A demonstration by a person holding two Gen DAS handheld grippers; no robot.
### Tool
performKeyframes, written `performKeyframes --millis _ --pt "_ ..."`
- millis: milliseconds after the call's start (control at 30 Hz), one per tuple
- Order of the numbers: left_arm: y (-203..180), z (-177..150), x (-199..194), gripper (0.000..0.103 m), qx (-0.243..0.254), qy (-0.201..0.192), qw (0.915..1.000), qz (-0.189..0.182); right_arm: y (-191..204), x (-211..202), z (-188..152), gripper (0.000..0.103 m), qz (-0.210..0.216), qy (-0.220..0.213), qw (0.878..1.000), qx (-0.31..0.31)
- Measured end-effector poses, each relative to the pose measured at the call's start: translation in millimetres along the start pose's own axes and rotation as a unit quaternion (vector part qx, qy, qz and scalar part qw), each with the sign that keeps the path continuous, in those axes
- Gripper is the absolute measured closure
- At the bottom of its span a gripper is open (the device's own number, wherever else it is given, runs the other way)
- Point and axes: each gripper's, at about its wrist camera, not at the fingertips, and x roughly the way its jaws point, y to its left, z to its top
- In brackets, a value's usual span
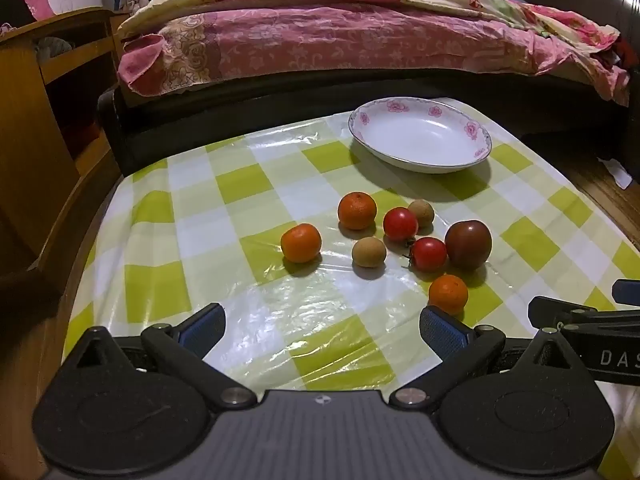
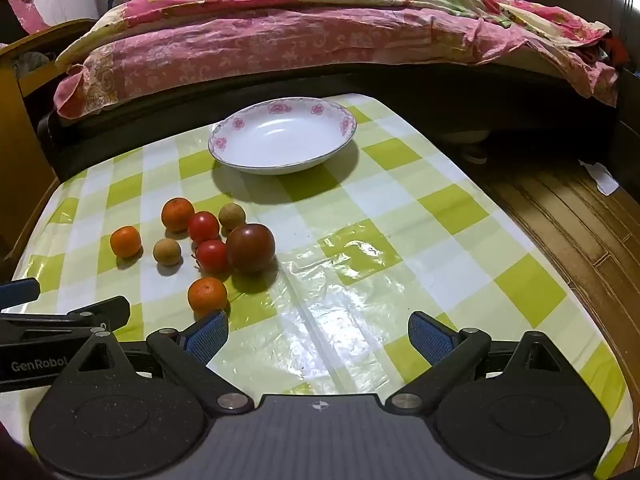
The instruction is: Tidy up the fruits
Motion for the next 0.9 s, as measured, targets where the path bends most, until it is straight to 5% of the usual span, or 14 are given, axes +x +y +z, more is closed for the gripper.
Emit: performKeyframes --millis 900 --pt "-0.5 -2.6 0.2 0.0 -0.003 -0.004 1.0 0.009 3.6 0.5 -3.1 0.011 0.005 0.013 1.0 0.0"
